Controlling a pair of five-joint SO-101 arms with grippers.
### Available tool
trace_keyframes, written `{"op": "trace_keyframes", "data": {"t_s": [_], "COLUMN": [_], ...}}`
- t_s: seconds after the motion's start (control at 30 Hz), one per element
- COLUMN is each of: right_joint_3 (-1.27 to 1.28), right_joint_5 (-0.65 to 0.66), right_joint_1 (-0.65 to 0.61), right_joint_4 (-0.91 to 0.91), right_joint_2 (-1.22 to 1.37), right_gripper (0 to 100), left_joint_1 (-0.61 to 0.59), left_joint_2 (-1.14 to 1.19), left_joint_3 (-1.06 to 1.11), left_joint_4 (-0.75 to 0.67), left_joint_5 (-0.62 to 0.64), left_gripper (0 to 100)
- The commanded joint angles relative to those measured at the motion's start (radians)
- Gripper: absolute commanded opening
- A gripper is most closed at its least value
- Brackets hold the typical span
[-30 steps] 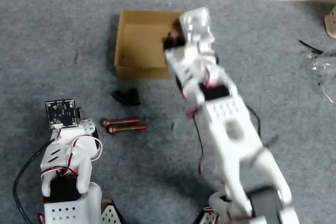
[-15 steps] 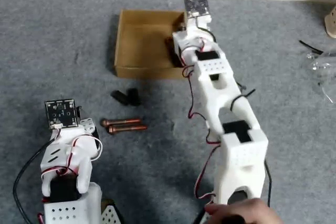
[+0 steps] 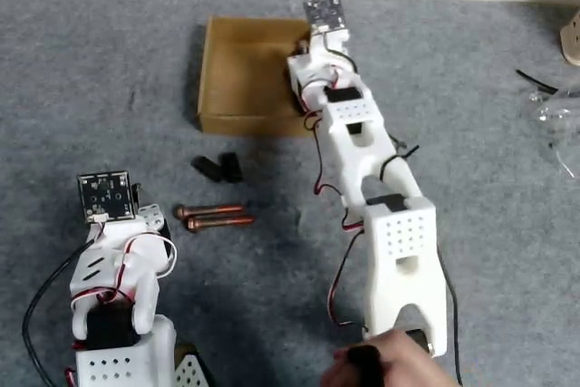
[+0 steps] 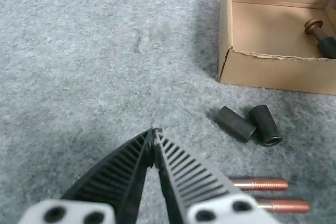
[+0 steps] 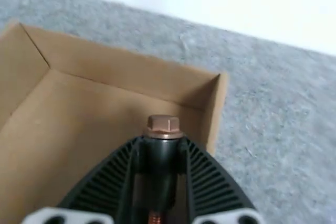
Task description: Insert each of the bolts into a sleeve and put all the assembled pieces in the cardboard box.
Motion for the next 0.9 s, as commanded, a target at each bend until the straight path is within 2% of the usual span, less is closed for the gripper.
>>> {"op": "trace_keyframes", "data": {"t_s": [0.0, 0.17, 0.4, 0.53, 0.73, 0.87], "right_joint_3": [-0.044, -0.045, -0.045, -0.047, -0.031, 0.016], "right_joint_5": [0.011, 0.011, 0.011, 0.011, 0.011, 0.006], "right_joint_1": [0.004, 0.012, 0.016, 0.027, 0.041, 0.042], "right_joint_4": [-0.012, -0.012, -0.010, -0.010, -0.004, 0.162], "right_joint_2": [-0.002, -0.004, -0.004, -0.016, -0.168, -0.306], "right_gripper": [0.9, 3.6, 23.8, 24.2, 24.2, 24.2], "left_joint_1": [-0.010, -0.008, -0.007, -0.007, -0.007, -0.007], "left_joint_2": [-0.010, -0.010, -0.010, -0.010, -0.010, -0.010], "left_joint_3": [-0.004, -0.004, -0.004, -0.004, -0.004, 0.002], "left_joint_4": [-0.025, -0.025, -0.025, -0.025, -0.025, -0.041], "left_joint_5": [-0.006, -0.006, -0.006, -0.006, -0.006, -0.006], "left_gripper": [0, 0, 0, 0, 0, 0]}}
